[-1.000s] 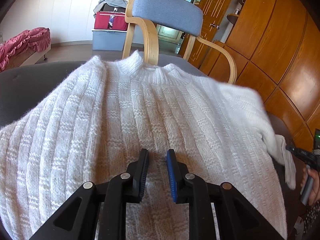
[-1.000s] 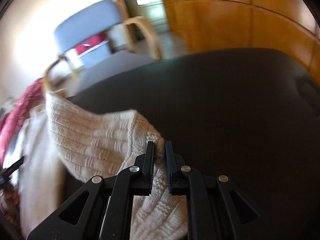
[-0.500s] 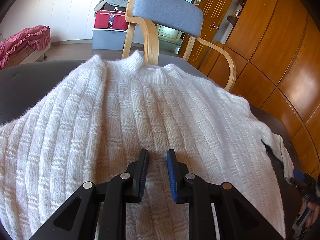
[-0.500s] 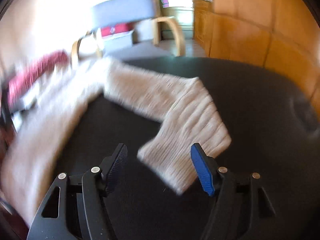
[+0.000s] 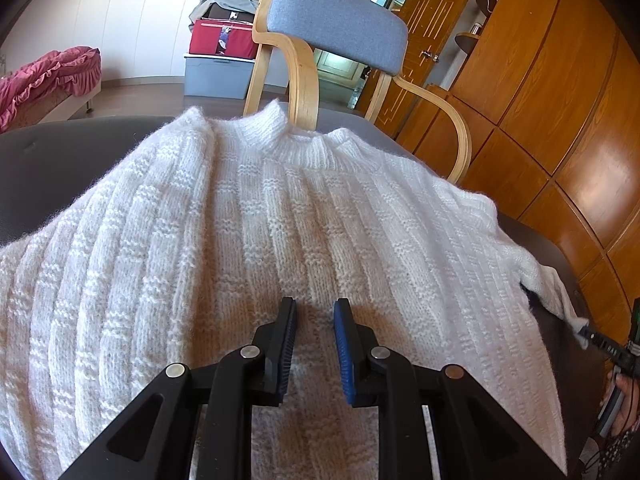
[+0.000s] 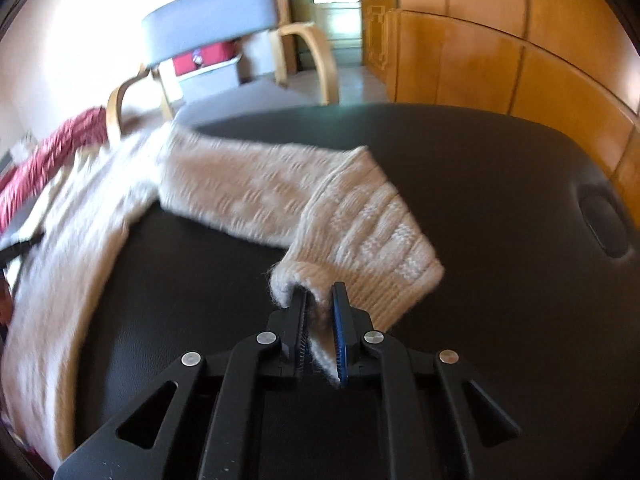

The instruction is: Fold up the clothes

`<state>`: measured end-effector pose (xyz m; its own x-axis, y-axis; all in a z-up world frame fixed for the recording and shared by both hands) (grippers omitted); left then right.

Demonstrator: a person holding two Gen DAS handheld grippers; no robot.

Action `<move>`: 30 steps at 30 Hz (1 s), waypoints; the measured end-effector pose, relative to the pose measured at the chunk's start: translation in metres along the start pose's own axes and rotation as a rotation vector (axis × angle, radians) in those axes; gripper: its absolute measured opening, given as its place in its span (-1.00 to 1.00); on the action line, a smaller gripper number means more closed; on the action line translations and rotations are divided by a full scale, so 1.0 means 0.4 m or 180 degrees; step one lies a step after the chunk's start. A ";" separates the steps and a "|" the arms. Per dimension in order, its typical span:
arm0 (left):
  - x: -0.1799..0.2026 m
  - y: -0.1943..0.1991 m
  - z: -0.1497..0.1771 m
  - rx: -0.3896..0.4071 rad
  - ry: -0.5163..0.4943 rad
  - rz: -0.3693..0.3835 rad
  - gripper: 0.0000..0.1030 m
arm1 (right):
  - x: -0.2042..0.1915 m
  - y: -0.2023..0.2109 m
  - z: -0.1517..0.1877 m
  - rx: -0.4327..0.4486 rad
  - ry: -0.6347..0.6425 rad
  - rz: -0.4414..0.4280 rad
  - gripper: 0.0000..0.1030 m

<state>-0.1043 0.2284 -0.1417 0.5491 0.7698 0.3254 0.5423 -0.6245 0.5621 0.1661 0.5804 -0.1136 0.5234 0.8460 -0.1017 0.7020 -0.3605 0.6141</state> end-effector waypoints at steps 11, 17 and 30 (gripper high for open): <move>0.000 0.000 0.002 0.0000 0.0013 0.0015 -0.64 | 0.153 0.008 -0.156 0.0373 -0.0414 0.0348 -0.75; 0.003 -0.002 0.002 0.0000 0.0029 0.0022 -0.64 | 0.287 -0.036 -0.223 0.0420 -0.0795 0.0582 -0.75; 0.001 -0.003 0.001 0.0000 0.0054 0.0040 -0.63 | 0.479 -0.070 -0.201 0.0399 -0.1155 0.1024 -0.75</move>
<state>-0.1045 0.2295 -0.1426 0.5450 0.7639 0.3455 0.5353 -0.6342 0.5579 0.2081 0.7843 -0.0872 0.8414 0.5012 -0.2019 0.5186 -0.6439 0.5626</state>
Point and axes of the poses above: each gripper's, at about its wrist camera, not at the fingertips, and y roughly against the way its jaws point, x to its right, z to its underside, the point moved 10 cm from there along -y, roughly the way its jaws point, and after that the axes turned 12 degrees about x, right-handed, at the moved point
